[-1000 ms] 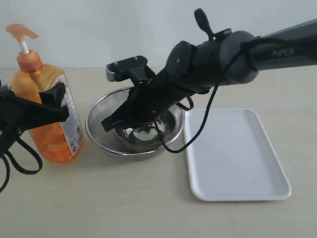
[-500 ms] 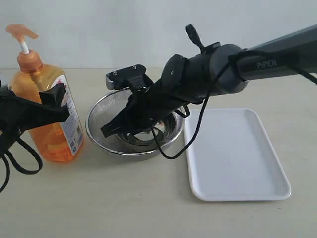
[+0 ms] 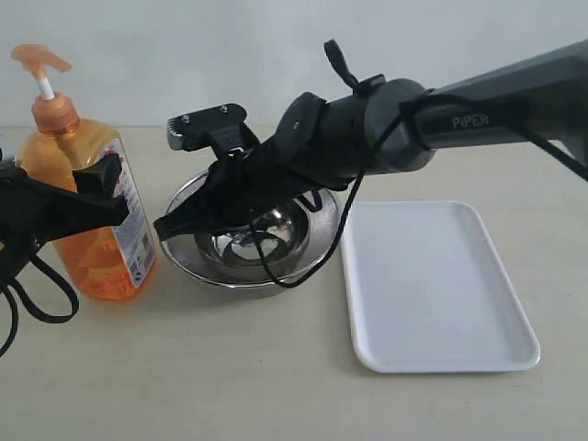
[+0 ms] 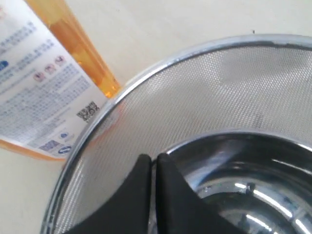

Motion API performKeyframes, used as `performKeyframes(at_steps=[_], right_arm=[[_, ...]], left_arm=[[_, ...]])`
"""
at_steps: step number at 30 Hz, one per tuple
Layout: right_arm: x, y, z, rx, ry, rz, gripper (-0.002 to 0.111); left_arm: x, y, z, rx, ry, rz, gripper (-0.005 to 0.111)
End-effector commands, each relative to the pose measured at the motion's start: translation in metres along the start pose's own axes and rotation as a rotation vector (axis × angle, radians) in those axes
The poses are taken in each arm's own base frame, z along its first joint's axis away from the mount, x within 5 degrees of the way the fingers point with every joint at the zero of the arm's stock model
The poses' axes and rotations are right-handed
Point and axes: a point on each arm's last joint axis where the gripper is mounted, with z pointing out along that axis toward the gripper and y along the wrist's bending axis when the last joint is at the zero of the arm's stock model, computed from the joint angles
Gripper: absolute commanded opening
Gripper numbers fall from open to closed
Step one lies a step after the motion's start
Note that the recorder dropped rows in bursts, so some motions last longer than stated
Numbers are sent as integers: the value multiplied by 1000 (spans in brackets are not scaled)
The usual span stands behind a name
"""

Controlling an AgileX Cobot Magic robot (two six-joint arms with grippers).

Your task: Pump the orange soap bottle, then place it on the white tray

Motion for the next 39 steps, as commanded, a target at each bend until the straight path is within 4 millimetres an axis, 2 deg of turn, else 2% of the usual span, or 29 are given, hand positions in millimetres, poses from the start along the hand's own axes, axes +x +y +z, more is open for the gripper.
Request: performKeyframes(at_steps=[1, 7, 13, 17, 21, 24, 39], right_arm=[[-11, 4, -4, -5, -35, -13, 0], [-11, 5, -7, -17, -15, -40, 0], [-10, -10, -16, -12, 31, -54, 0], [-6, -15, -12, -3, 56, -61, 0], [2, -18, 1, 15, 56, -42, 0], [5, -15, 8, 14, 48, -41, 0], [-4, 8, 13, 47, -65, -37, 0]], left_arm=[[-12, -1, 2, 3, -93, 0, 5], [-12, -1, 2, 3, -93, 0, 5], [-12, -1, 2, 3, -93, 0, 5], [-12, -1, 2, 3, -93, 0, 5], [-12, -1, 2, 3, -93, 0, 5], [-12, -1, 2, 3, -93, 0, 5], [-12, -1, 2, 3, -93, 0, 5]])
